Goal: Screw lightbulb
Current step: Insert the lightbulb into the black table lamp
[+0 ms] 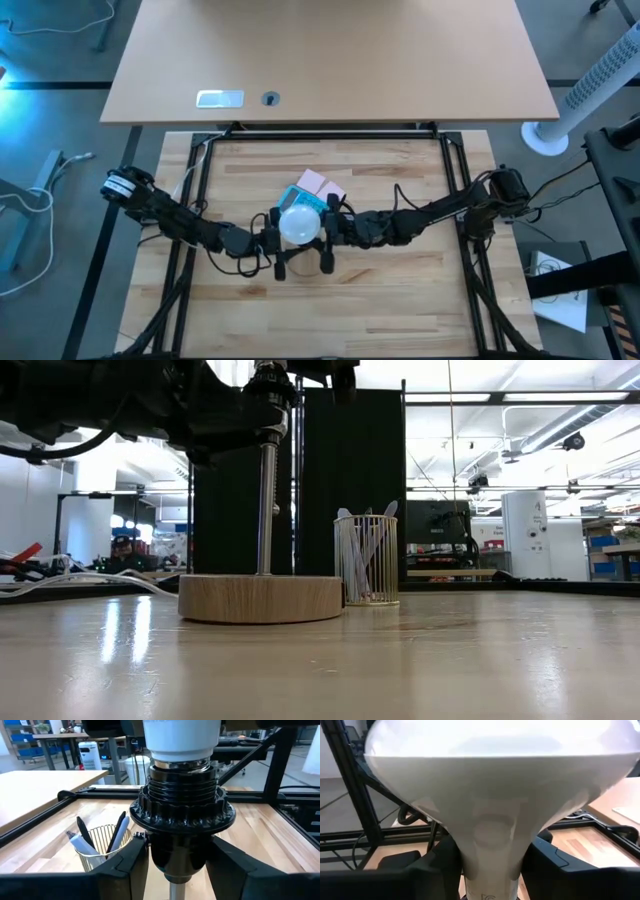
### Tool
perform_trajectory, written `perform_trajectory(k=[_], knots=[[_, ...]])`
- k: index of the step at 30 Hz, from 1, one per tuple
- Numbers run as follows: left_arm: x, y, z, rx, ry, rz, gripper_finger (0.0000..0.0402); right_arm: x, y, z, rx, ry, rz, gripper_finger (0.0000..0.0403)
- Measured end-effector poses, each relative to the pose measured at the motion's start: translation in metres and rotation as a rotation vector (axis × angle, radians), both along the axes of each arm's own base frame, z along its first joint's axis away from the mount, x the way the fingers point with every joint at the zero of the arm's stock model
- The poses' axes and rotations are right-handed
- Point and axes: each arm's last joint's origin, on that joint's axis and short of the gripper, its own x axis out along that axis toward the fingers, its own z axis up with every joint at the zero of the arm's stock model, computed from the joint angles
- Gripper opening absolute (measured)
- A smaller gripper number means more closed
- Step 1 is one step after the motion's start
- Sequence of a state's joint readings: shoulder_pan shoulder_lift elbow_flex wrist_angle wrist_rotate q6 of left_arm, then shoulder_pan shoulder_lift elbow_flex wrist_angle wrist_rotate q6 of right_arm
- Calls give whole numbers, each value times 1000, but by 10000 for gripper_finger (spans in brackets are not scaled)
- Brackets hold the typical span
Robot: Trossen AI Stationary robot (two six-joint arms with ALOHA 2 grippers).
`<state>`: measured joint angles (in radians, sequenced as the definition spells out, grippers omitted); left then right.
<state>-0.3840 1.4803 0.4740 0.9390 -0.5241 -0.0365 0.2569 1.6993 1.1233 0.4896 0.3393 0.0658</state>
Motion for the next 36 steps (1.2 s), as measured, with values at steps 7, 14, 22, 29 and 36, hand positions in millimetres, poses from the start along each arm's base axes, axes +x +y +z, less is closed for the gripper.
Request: perform_trajectory(k=[7,14,22,29,36], knots=[[-1,2,1,-15,-16,98,160,0,-2,1,-27,-5,-44,157],[0,4,3,-17,-33,134,163,0,-3,1,-48,-5,-86,156],[4,10,6,-15,-49,225,163,-1,-7,2,-60,-11,-215,156],[5,13,11,12,-68,276,163,-1,-11,3,-27,-29,-282,156],[7,14,14,41,-73,272,163,0,-13,6,8,-65,-291,156]])
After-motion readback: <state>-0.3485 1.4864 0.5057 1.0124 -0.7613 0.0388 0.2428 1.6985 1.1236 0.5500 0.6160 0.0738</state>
